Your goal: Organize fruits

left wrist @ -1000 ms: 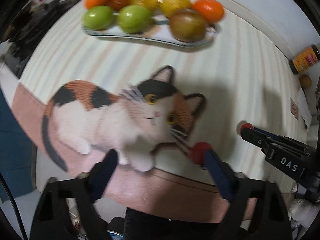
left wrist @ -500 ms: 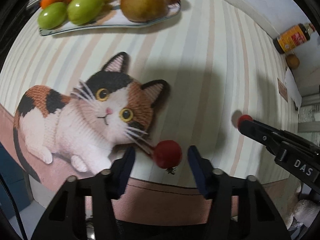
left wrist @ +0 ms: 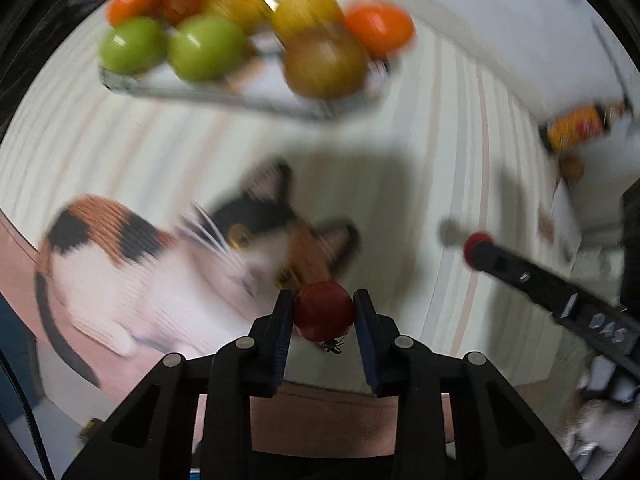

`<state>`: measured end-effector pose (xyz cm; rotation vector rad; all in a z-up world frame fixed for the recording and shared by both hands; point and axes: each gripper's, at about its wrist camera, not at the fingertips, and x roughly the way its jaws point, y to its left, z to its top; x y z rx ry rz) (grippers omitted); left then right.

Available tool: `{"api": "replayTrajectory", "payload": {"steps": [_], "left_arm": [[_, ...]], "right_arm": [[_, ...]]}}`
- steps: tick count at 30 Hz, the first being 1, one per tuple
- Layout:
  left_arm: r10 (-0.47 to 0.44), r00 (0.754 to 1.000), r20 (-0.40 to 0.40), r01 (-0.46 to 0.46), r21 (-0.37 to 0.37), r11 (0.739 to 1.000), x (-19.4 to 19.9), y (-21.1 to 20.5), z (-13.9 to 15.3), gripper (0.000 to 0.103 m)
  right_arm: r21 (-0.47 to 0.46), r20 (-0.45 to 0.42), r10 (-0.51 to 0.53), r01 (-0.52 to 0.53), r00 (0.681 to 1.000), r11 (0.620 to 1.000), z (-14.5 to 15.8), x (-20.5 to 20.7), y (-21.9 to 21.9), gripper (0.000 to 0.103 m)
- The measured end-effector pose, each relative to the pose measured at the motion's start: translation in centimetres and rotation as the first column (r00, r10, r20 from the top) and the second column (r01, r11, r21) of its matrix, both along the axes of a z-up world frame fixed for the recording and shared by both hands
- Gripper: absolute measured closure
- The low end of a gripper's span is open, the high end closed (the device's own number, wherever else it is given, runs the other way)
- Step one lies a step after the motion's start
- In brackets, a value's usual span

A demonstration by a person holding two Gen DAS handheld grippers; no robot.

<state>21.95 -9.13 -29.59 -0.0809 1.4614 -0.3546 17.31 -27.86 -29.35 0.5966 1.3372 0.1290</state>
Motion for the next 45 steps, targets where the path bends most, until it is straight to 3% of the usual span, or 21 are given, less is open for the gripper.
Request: {"api": "replayTrajectory", "payload": {"steps": [5, 9, 14, 22, 23, 26, 27, 31, 34, 37, 38, 41, 45], "left_arm": [[0.107, 0.993, 0.041, -0.104, -0.063, 0.993, 6.4, 4.6, 3.8, 0.075], [0.156, 0.986, 0.055, -0.152, -0.073, 0.986, 11.0, 7.6, 5.4, 0.075], [0.191, 0.981, -0.013, -0.192, -0.055, 0.980, 15.0, 10.0, 3.3, 0.075], [0.202, 0.973, -0.111, -0.207, -0.041, 0.977, 17.2, 11.2, -0.1, 0.074], [0.206, 0.971, -0.122, -0.212, -0.035, 0.977, 17.2, 11.2, -0.4, 0.074], [0.220, 0.964, -0.146, -0.226, -0.026, 0.974, 17.3, 11.0, -0.8, 0.073], [0.222, 0.965, -0.143, -0.227, -0.025, 0.974, 17.4, 11.0, -0.6, 0.073], [0.219, 0.970, -0.106, -0.220, 0.000, 0.975, 17.5, 11.2, 0.6, 0.062], [0.213, 0.975, -0.065, -0.212, 0.027, 0.977, 17.0, 11.7, 1.9, 0.057], [0.192, 0.981, 0.004, -0.192, 0.094, 0.977, 16.0, 11.8, 3.2, 0.019], [0.182, 0.983, 0.026, -0.184, 0.116, 0.976, 15.5, 11.8, 3.5, 0.015], [0.158, 0.984, 0.085, -0.171, 0.188, 0.967, 14.0, 11.6, 4.2, 0.007], [0.151, 0.980, 0.129, -0.177, 0.222, 0.959, 12.1, 11.3, 4.8, 0.006]], "right_arm": [[0.147, 0.052, 0.003, -0.010, 0.999, 0.989, 1.9, 6.1, 2.8, 0.076], [0.149, 0.065, 0.053, -0.063, 0.996, 0.987, 2.5, 10.8, 5.5, 0.076], [0.124, 0.007, 0.137, -0.137, 0.991, 0.983, 1.2, 15.4, 8.9, 0.076], [0.034, -0.082, 0.223, -0.221, 0.971, 0.975, -0.2, 17.6, 11.4, 0.074], [0.026, -0.096, 0.227, -0.226, 0.969, 0.974, -0.2, 17.8, 11.6, 0.071], [0.007, -0.111, 0.224, -0.224, 0.968, 0.975, -0.1, 18.1, 11.8, 0.045], [0.007, -0.107, 0.224, -0.225, 0.969, 0.974, 0.1, 18.1, 11.7, 0.043], [-0.007, -0.097, 0.203, -0.205, 0.974, 0.979, 1.2, 18.0, 10.9, 0.037], [-0.057, -0.089, 0.187, -0.193, 0.978, 0.980, 2.1, 17.5, 9.9, 0.019], [-0.153, -0.087, 0.184, -0.196, 0.979, 0.969, 2.6, 16.7, 9.4, 0.011], [-0.191, -0.086, 0.189, -0.202, 0.978, 0.961, 2.8, 16.2, 9.2, 0.011], [-0.266, -0.080, 0.192, -0.207, 0.978, 0.941, 3.2, 14.8, 9.0, 0.010], [-0.346, -0.059, 0.197, -0.205, 0.979, 0.915, 3.8, 13.5, 9.0, 0.007]]}}
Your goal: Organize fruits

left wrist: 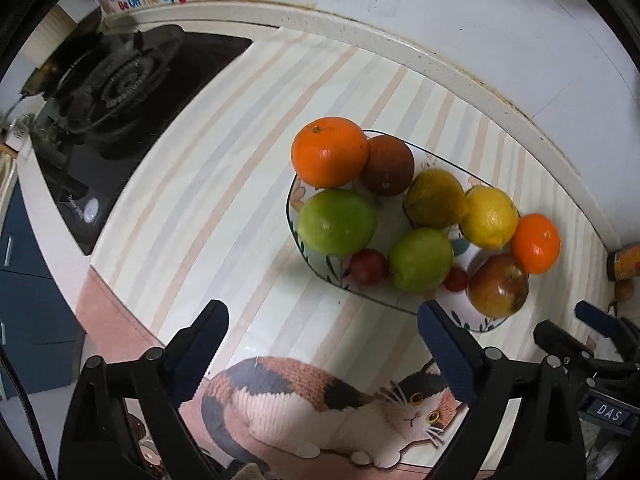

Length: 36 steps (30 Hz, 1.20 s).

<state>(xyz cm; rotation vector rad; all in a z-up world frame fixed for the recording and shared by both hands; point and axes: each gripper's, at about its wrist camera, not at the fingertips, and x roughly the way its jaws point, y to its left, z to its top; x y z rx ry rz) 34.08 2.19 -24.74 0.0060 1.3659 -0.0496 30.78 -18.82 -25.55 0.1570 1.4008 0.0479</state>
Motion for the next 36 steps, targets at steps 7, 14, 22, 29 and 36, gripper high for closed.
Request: {"api": "replayTrajectory", "payload": {"steps": [7, 14, 22, 29, 36], "left_arm": [[0.022, 0.999, 0.042, -0.023, 0.020, 1.000, -2.7, -0.7, 1.6, 0.006], [0.064, 0.991, 0.117, -0.070, 0.050, 0.996, -5.7, -1.4, 4.7, 0.006], [0.101, 0.970, 0.222, -0.117, 0.060, 0.991, -10.6, -2.4, 9.3, 0.006], [0.099, 0.943, 0.318, -0.119, 0.044, 0.992, -16.4, -3.1, 13.8, 0.006], [0.085, 0.906, 0.414, -0.096, 0.007, 0.995, -23.0, -2.7, 18.6, 0.006]], "right_arm": [[-0.031, 0.045, 0.019, -0.018, 0.999, 0.999, 1.7, -1.9, -0.5, 0.007], [-0.038, 0.116, 0.042, -0.037, 0.992, 0.999, 4.6, -4.0, -1.8, 0.004], [-0.040, 0.222, 0.074, -0.066, 0.972, 0.997, 9.7, -8.8, -3.0, 0.004], [-0.058, 0.327, 0.087, -0.073, 0.941, 0.996, 15.5, -15.4, -3.7, 0.004], [-0.060, 0.409, 0.081, -0.061, 0.909, 0.996, 20.8, -22.5, -3.4, 0.004]]}}
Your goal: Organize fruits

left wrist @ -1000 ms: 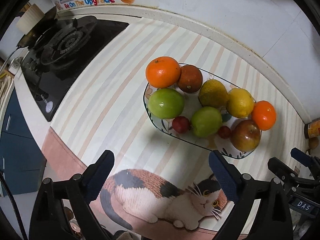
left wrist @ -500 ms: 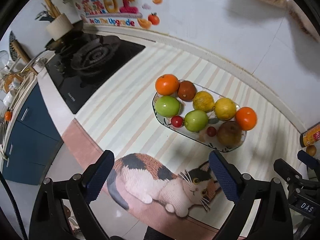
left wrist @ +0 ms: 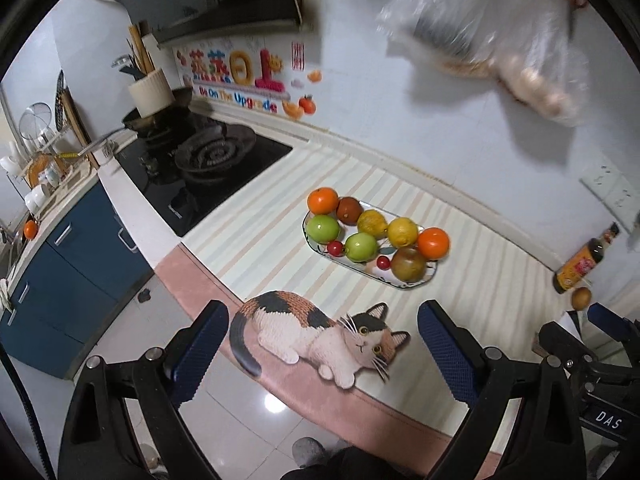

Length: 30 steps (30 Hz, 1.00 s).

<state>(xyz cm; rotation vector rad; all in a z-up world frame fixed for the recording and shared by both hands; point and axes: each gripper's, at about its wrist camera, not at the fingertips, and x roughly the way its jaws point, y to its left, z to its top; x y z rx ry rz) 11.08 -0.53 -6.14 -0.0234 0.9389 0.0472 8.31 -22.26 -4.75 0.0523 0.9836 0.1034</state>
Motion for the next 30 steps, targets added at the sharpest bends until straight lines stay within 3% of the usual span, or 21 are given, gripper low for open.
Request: {"api": "replayTrajectory", "payload": {"steps": [6, 14, 24, 30], "left_arm": [[-0.052, 0.997, 0.051, 0.052, -0.001, 0.999, -5.2, 0.4, 3.1, 0.006], [-0.066, 0.991, 0.113, 0.066, -0.001, 0.998, -9.4, 1.2, 5.6, 0.006], [-0.042, 0.990, 0.133, 0.043, -0.004, 0.999, -9.9, 0.5, 6.6, 0.006], [-0.027, 0.991, 0.131, 0.030, -0.025, 0.999, -7.8, -0.1, 6.3, 0.006]], "right_arm": [[-0.003, 0.090, -0.020, 0.020, 0.996, 1.000, 4.8, -6.1, 0.9, 0.003], [0.003, 0.155, -0.034, 0.034, 0.987, 0.999, 8.2, -10.6, 1.8, 0.002], [0.027, 0.146, 0.002, -0.006, 0.989, 1.000, 8.9, -10.6, 0.9, 0.002], [0.029, 0.125, 0.000, -0.004, 0.992, 1.000, 7.8, -7.8, -0.3, 0.002]]}}
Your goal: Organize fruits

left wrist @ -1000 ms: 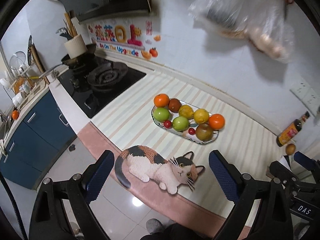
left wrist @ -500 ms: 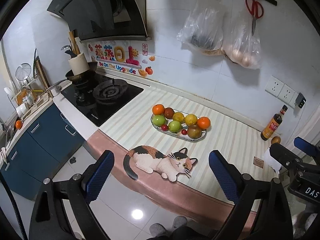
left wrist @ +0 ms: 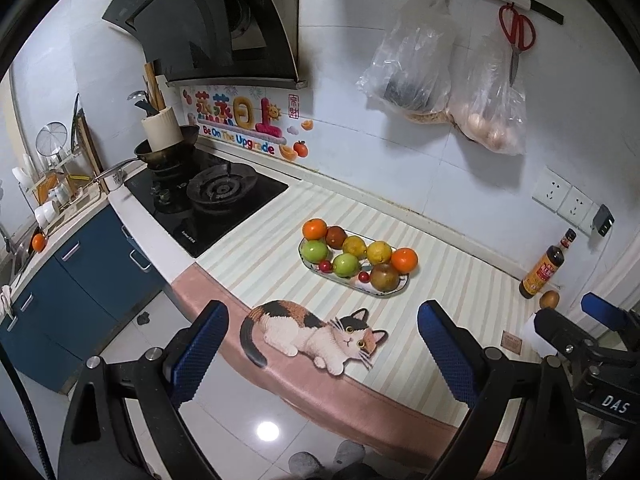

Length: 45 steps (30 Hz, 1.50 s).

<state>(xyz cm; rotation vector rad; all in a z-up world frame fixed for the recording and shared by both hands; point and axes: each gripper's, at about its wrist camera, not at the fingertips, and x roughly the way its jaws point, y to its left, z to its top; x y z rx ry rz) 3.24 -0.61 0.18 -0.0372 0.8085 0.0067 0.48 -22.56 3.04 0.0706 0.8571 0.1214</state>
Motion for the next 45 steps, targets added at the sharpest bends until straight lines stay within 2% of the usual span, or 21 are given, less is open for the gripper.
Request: {"api": "replayTrajectory", "payload": {"steps": [2, 12, 20, 31, 45], "left_arm": [[0.004, 1.000, -0.001, -0.004, 0.000, 1.000, 1.1, -0.2, -0.3, 0.000], [0.061, 0.996, -0.059, -0.058, 0.041, 0.997, 6.9, -0.5, -3.0, 0.000], [0.079, 0.990, -0.115, -0.074, 0.053, 0.996, 9.4, -0.5, -5.4, 0.000], [0.079, 0.985, -0.153, -0.071, 0.061, 0.996, 10.7, -0.9, -6.8, 0.000], [0.081, 0.985, -0.155, -0.071, 0.066, 0.995, 11.0, -0.9, -7.0, 0.000]], "right_arm": [[-0.007, -0.003, 0.002, -0.002, 1.000, 1.000, -0.5, 1.6, -0.2, 0.002], [-0.042, -0.036, -0.016, 0.014, 0.999, 0.999, -3.4, 8.6, -0.3, 0.002], [-0.049, -0.093, -0.026, 0.022, 0.995, 0.999, -6.3, 12.0, -0.4, 0.002], [-0.069, -0.133, -0.022, 0.012, 0.991, 0.998, -8.0, 13.3, 0.1, 0.002], [-0.072, -0.142, -0.018, 0.008, 0.990, 0.997, -8.0, 13.2, 0.0, 0.002]]}}
